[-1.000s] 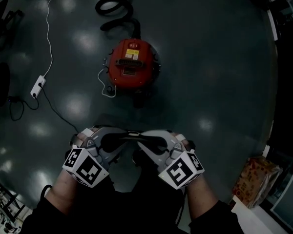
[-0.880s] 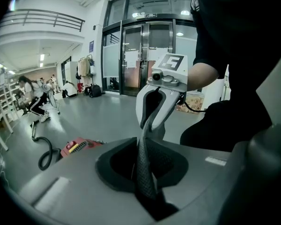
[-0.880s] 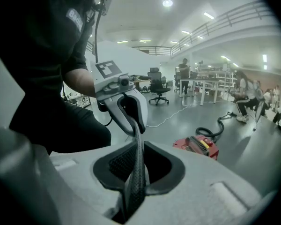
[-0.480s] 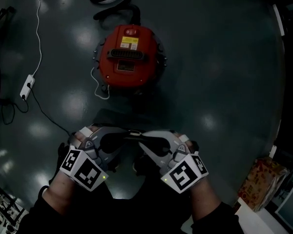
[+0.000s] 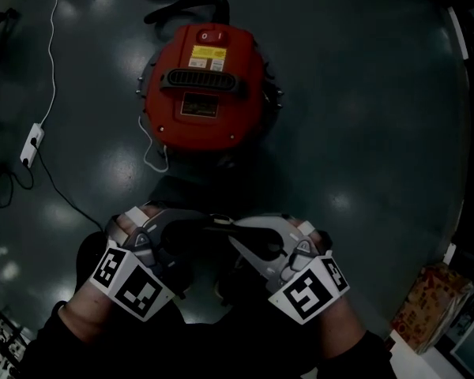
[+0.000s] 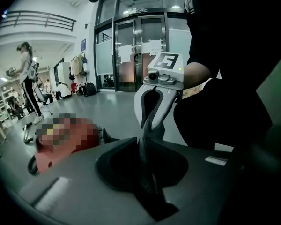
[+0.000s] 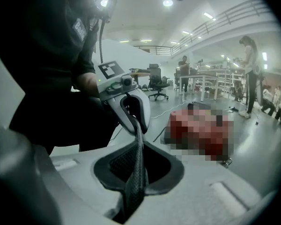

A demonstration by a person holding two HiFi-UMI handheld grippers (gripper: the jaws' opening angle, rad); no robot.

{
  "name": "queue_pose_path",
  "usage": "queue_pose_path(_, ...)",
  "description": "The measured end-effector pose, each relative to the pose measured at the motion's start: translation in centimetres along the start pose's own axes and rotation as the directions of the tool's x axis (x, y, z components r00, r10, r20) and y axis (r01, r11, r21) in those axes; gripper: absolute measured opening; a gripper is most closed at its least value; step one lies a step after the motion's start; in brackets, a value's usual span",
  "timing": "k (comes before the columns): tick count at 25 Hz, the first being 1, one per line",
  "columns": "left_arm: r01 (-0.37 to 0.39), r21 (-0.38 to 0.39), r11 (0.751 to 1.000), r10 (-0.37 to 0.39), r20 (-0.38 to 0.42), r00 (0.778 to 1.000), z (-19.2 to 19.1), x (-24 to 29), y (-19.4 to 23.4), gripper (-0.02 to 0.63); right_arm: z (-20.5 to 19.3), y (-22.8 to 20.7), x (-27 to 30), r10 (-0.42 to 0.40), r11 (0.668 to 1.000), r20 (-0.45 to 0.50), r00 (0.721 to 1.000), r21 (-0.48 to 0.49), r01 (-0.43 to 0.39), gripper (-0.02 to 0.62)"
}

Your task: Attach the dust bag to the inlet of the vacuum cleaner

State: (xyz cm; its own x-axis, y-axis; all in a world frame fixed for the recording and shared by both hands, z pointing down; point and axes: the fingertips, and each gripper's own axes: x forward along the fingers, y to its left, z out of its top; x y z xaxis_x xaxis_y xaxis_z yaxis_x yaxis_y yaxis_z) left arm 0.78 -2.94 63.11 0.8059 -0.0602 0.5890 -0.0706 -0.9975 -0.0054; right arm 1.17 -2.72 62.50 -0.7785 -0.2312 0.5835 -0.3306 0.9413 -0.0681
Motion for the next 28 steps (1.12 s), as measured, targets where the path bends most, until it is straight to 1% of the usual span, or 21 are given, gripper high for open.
queue_pose_path(5, 0.02, 0.028, 0.999, -0.02, -0.007, 1.0, -1.1, 0.5, 0.1, 0.044, -0.8, -0.1, 1.0, 0.001, 1.0, -0.006, 1.0, -0.026, -0.001, 0.031)
queue_pose_path(11, 0.009, 0.059, 0.998, -0.009, 0.001, 1.0, -1.1, 1.3, 0.8, 0.041, -1.3, -1.0, 0.9, -0.006, 0.998, -0.006, 1.0, -0.06, 0.005, 0.029)
queue_pose_path(15, 0.002, 0.072, 0.997, -0.001, -0.008, 1.0, -1.7, 2.5, 1.3, 0.04, -2.4, -1.8, 1.2, -0.005, 0.997, -0.017, 1.0, -0.075, 0.003, 0.029)
queue_pose_path(19, -0.022, 0.076, 0.997, 0.023, -0.022, 0.999, -2.7, 3.4, 1.3, 0.038, -3.5, -2.0, 1.8, 0.004, 0.995, -0.023, 1.0, -0.103, -0.007, 0.029)
queue_pose_path(23, -0.049, 0.067, 0.997, 0.052, -0.034, 0.998, -3.3, 3.5, 1.7, 0.038, -3.6, -2.4, 2.4, 0.01, 0.991, -0.028, 1.0, -0.131, -0.014, 0.029)
queue_pose_path(28, -0.068, 0.07, 0.995, 0.071, -0.039, 0.997, -3.2, 3.7, 2.3, 0.044, -3.6, -2.9, 2.5, 0.005, 0.992, -0.023, 1.0, -0.128, -0.008, 0.029)
